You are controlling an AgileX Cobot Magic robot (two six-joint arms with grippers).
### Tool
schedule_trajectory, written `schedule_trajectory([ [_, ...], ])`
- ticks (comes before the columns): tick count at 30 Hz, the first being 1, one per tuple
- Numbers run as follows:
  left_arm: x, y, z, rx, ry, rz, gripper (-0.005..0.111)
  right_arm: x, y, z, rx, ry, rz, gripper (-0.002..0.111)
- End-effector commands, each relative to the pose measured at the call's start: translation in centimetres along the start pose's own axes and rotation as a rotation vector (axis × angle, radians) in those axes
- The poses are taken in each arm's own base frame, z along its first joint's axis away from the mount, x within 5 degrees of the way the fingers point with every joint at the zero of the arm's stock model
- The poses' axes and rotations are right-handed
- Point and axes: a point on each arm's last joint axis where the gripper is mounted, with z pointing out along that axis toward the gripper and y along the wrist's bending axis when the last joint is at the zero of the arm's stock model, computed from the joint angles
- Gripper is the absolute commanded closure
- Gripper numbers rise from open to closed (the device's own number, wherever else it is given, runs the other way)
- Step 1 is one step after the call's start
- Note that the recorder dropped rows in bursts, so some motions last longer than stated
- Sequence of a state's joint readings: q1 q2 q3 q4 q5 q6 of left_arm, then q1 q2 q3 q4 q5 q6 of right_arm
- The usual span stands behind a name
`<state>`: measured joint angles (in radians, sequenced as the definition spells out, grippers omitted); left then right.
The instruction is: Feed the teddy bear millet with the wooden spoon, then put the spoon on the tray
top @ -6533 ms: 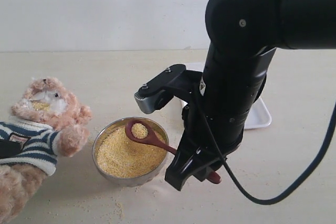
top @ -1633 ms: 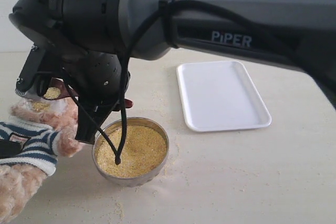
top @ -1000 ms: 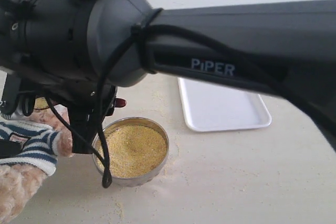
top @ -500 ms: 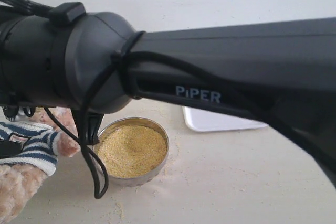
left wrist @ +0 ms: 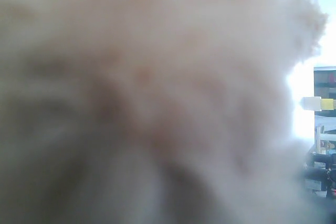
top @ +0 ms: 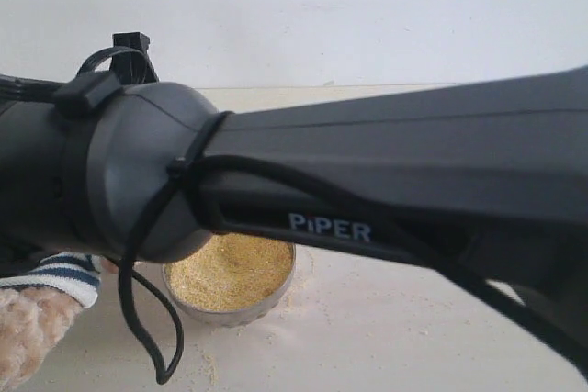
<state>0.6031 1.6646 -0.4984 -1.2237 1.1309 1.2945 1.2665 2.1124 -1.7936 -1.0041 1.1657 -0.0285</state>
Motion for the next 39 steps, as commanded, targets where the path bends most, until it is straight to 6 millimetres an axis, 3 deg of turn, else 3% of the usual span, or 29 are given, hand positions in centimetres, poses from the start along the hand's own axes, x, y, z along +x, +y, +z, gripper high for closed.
schedule_trajectory([
  [1,-0.2,-0.2,-0.1,0.020,-0.016,0.004,0.102,0.0,0.4,0.3,0.034,0.051,-0.015,0.108],
  [6,-0.2,-0.2,-0.1,0.020,-0.016,0.004,0.102,-0.4,1.5,1.0,0.043,0.072,-0.042,0.108],
  [14,-0.2,-0.2,-0.1,0.020,-0.016,0.004,0.102,-0.5,1.1,0.7,0.092,0.061,0.005,0.108],
  [20,-0.2,-0.2,-0.1,0.020,-0.016,0.004,0.102,0.6,-0.1,-1.6,-0.053,0.026,0.218,0.108],
  [24,-0.2,-0.2,-0.1,0.020,-0.016,0.004,0.102,2.1,-1.8,-3.3,-0.168,0.005,0.415,0.108],
  [29,-0.2,-0.2,-0.1,0.020,-0.016,0.004,0.102,4.9,-2.3,-3.9,-0.249,0.038,0.495,0.108],
  [39,-0.2,-0.2,-0.1,0.020,-0.016,0.004,0.102,11.9,1.7,-3.1,-0.412,0.209,0.402,0.108],
])
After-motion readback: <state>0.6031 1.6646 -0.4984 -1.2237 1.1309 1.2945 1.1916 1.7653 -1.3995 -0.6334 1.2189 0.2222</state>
